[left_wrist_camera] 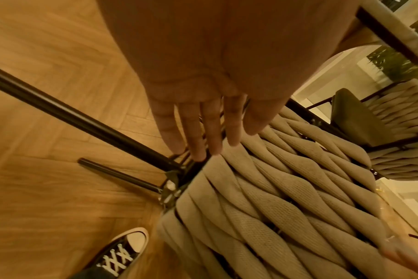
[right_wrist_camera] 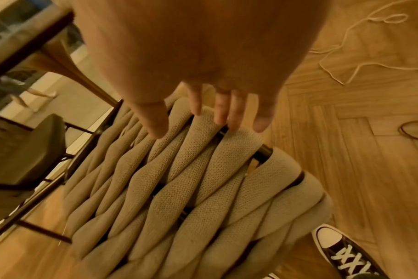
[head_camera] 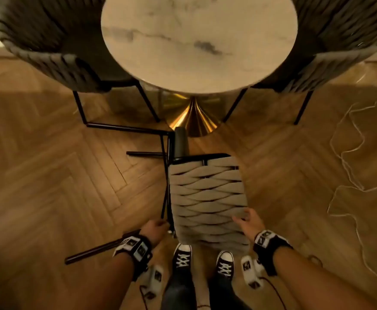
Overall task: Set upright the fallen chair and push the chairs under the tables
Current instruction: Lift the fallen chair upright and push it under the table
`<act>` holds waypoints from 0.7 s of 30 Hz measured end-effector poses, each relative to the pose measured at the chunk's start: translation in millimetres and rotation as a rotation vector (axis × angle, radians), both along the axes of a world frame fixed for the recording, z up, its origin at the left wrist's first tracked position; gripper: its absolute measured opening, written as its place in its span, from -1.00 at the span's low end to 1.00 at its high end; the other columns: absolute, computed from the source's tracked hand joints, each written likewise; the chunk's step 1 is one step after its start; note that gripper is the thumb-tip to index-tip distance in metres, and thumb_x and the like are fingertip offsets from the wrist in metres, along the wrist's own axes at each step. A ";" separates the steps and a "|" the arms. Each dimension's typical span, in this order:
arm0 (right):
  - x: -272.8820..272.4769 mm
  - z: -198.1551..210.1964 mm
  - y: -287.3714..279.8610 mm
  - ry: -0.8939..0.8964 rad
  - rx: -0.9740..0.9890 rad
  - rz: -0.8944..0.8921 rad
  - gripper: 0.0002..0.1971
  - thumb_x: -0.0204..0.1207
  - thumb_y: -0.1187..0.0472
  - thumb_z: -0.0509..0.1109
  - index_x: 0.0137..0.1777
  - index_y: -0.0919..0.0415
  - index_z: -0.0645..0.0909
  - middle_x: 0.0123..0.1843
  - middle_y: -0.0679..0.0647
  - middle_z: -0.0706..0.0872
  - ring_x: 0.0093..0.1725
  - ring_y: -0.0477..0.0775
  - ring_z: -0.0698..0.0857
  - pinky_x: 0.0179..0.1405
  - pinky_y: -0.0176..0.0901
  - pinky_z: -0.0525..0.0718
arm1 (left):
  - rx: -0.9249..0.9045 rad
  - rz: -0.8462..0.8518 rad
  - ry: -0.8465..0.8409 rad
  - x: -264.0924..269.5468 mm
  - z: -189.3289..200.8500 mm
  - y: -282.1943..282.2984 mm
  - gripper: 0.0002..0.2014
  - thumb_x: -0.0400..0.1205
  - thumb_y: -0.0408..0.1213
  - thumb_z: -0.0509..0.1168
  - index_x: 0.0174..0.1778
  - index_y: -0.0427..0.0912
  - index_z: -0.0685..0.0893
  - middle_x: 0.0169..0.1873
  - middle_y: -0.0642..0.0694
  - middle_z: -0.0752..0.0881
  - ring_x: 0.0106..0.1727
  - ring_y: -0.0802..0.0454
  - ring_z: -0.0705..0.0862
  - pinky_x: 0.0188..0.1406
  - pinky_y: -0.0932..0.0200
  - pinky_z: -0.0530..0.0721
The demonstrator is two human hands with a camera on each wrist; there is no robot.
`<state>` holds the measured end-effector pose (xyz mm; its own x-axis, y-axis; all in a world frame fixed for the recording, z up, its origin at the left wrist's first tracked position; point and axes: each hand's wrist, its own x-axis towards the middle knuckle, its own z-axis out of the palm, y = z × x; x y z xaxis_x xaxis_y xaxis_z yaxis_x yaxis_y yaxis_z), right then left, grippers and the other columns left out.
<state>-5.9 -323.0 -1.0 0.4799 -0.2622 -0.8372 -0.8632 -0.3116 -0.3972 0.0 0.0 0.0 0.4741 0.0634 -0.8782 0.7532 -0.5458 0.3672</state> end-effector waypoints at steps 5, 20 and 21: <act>27.7 -30.1 -7.0 -0.022 -0.181 -0.126 -0.14 0.17 -0.38 0.59 0.37 0.01 0.38 0.41 0.20 0.44 0.25 0.38 0.56 0.19 0.21 0.63 | -0.073 0.226 -0.071 16.3 -27.9 -35.3 -0.30 0.64 0.04 0.38 0.68 -0.07 0.35 0.52 -0.15 0.59 0.46 -0.21 0.62 0.43 -0.13 0.63; 27.0 48.2 34.3 -0.340 0.086 -0.171 -0.43 0.45 -0.02 0.57 0.38 0.27 0.60 0.28 0.14 0.73 0.25 0.14 0.66 0.24 -0.04 0.57 | -0.133 0.522 -0.048 18.6 10.0 -57.7 0.39 0.01 0.53 0.57 0.75 0.20 0.08 0.75 -0.17 0.21 0.67 -0.34 0.34 0.58 -0.37 0.46; 29.3 60.8 38.0 -0.380 0.085 -0.171 -0.48 0.47 0.00 0.57 0.34 0.26 0.62 0.25 0.13 0.74 0.23 0.12 0.68 0.21 -0.05 0.57 | -0.136 0.527 -0.053 19.5 11.0 -55.5 0.42 -0.05 0.51 0.61 0.74 0.23 0.11 0.74 -0.16 0.25 0.64 -0.33 0.38 0.55 -0.38 0.50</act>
<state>23.4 -285.0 59.9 0.7143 -0.3029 -0.6309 -0.6866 -0.1289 -0.7155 19.5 -55.5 11.0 0.4529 0.1925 -0.8705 0.8902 -0.0445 0.4533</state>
